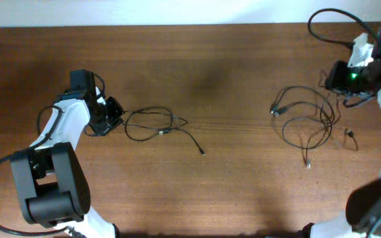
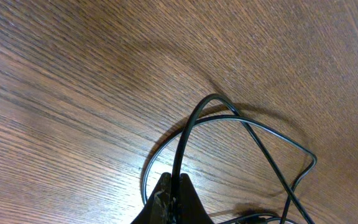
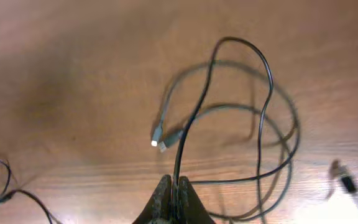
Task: Untangle cables
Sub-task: 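Drag the black cable to the far right with the right gripper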
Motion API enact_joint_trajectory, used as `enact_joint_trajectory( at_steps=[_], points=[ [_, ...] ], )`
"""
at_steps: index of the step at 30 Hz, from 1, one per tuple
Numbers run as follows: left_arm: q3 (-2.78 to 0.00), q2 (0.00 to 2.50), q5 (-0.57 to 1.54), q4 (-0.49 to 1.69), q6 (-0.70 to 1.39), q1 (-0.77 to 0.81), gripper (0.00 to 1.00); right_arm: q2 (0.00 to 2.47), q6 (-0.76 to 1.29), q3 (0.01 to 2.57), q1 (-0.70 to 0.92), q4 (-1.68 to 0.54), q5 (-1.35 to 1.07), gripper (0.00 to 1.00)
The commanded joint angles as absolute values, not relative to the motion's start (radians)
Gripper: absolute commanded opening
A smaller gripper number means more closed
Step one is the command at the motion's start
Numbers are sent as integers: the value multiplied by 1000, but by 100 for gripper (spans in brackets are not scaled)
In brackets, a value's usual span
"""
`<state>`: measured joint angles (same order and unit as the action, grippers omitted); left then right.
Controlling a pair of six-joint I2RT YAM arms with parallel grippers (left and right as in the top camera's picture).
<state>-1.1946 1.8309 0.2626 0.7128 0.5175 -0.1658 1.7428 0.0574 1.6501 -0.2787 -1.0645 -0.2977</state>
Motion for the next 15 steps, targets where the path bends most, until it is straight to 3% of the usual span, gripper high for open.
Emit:
enact_joint_trajectory(
  at_steps=[1,4,5,6,7,9,15],
  points=[
    [-1184,1821,274,710,522,-166,0,1847,68,1650,-289,-1094,-359,4],
    [-1184,1821,274,710,522,-166,0,1927,68,1649,-289,-1117,-359,7],
    [-1184,1821,274,710,522,-166,0,1944,68,1647,-289,-1123,-358,19],
    [-1184,1821,274,710,522,-166,0,1953,68,1647,-289,-1131,-358,45],
    [-1184,1821,274,710,522,-166,0,1955,67,1646,-289,-1136,-355,52],
    [-1184,1821,274,710,522,-166,0,1955,60,1645,-289,-1152,-355,79],
    [-1184,1821,274,710,522,-166,1,1955,61,1601,-287,-1199,-355,96]
  ],
)
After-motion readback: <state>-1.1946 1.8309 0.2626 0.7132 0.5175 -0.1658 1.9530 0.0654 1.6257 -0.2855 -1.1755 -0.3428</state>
